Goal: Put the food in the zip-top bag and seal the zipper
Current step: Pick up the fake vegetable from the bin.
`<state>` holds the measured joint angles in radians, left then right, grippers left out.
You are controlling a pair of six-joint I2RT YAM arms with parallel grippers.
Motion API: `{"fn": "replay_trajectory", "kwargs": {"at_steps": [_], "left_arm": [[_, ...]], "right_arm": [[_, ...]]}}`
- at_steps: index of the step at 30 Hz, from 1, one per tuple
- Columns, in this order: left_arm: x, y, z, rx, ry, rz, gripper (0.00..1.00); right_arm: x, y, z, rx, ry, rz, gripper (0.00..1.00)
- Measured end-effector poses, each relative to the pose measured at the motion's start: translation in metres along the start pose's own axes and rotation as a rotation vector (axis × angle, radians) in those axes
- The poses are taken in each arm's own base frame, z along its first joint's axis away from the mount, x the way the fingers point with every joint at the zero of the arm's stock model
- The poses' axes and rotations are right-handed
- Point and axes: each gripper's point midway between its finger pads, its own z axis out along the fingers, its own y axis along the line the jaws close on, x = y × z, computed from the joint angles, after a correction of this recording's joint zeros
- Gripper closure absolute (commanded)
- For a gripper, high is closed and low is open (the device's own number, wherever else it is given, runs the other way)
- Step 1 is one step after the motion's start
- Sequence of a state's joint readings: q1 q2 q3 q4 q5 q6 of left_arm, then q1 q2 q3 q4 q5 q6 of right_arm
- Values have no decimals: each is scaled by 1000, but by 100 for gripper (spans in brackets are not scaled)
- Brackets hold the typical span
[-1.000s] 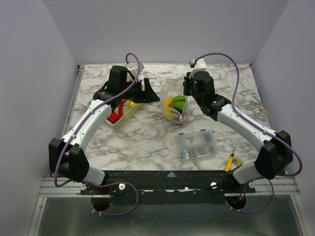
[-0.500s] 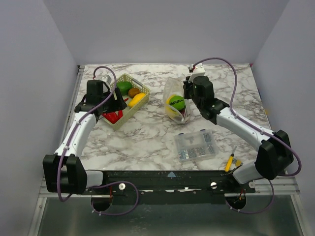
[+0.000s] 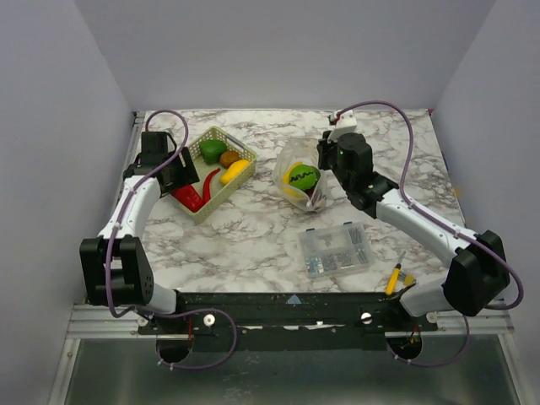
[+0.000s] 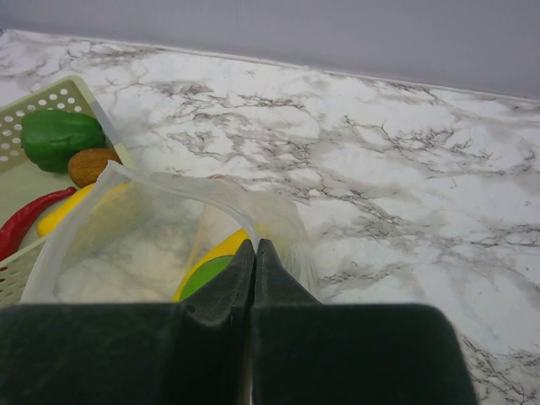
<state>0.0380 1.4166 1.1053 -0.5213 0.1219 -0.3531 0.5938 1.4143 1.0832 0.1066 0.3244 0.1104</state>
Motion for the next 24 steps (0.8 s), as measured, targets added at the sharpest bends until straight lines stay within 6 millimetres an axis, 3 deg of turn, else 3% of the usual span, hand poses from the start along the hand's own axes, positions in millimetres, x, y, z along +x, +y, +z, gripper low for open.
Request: {"fn": "replay_trajectory", "kwargs": {"at_steps": [6, 10, 24], "left_arm": [[5, 15, 20, -98, 85, -32, 19], [16, 28, 28, -166, 137, -45, 19], [27, 28, 39, -282, 160, -227, 24]], "right_arm": [[0, 0, 0, -1, -2, 1, 99], [0, 0, -1, -2, -4, 2, 99], [-5, -1, -7, -4, -19, 6, 99]]}}
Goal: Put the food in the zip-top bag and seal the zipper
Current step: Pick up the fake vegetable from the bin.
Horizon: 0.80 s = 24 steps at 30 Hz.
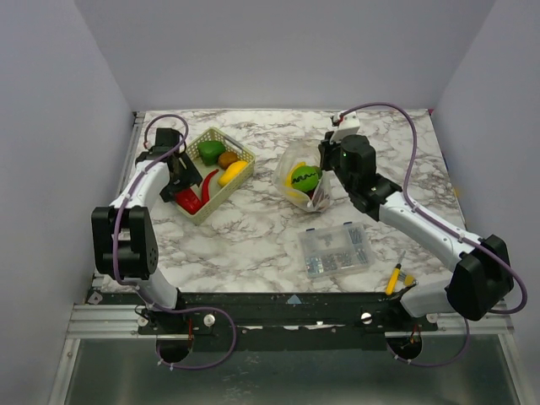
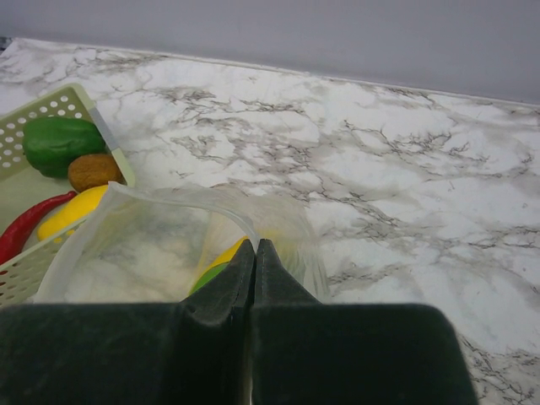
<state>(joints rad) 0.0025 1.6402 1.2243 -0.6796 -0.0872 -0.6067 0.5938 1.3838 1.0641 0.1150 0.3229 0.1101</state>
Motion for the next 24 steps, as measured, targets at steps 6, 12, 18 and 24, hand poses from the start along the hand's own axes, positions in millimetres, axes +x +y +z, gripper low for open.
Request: {"fn": "replay_trajectory", "kwargs": {"at_steps": [6, 12, 18, 24], "left_arm": [[-6, -5, 4, -14, 9, -68, 25], [-6, -27, 5, 31, 24, -48, 25], [-12, -41, -1, 77, 15, -11, 18], [-6, -32, -11, 44, 10, -21, 16]], "right_arm": [[-1, 1, -1, -2, -5, 2, 99], [-1, 1, -1, -4, -5, -3, 99], [-1, 2, -1, -9, -5, -5, 100], [-1, 4, -1, -20, -4, -5, 100]]}}
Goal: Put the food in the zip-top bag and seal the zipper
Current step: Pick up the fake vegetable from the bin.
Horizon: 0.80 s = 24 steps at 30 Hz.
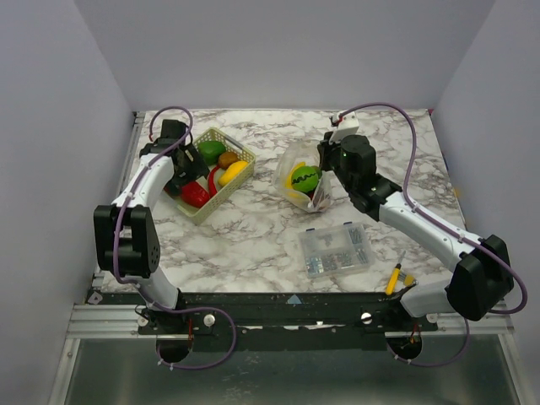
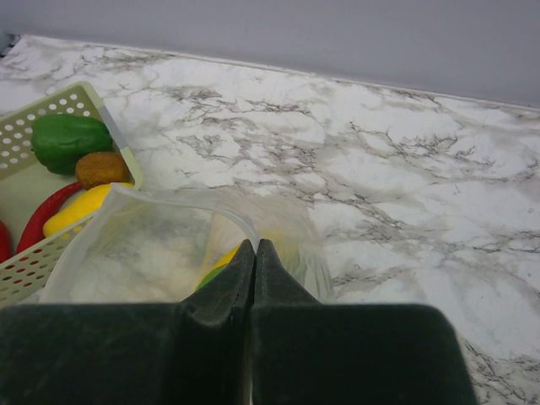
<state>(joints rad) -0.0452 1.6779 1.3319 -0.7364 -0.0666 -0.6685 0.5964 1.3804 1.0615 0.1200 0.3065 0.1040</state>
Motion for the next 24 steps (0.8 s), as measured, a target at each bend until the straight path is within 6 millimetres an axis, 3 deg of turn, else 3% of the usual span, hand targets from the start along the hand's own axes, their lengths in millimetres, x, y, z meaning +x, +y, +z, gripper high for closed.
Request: {"fn": "replay_trajectory", "kwargs": {"at_steps": [7, 24], "left_arm": [[1, 3, -1, -26, 4, -90, 16], [18, 13, 44, -91, 85, -232, 26]], "right_arm": [[0, 1, 0, -5, 0, 0, 100], [0, 1, 0, -5, 1, 0, 100]]}}
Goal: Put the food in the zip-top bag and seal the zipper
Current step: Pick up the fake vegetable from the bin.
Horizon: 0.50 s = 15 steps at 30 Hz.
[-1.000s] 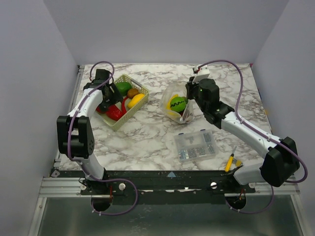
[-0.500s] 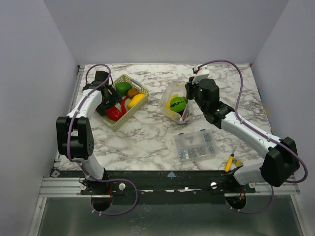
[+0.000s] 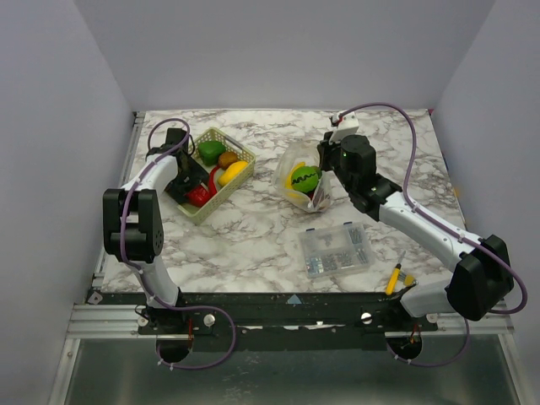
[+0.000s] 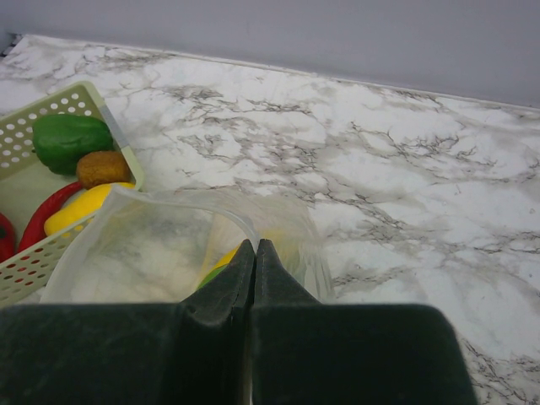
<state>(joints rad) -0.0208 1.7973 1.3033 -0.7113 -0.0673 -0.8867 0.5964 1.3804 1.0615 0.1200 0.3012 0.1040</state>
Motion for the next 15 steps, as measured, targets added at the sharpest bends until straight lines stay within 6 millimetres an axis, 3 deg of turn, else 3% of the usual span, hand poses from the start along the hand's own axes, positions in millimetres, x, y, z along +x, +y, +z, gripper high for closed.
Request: {"fn": "replay_trajectory", "kwargs": {"at_steps": [5, 15], "left_arm": [[-2, -1, 1, 3, -9, 7, 31], [-6, 2, -3, 0, -34, 57, 73]], "right_arm": [[0, 0, 0, -1, 0, 0, 100], [0, 0, 0, 0, 0, 0, 100]]}}
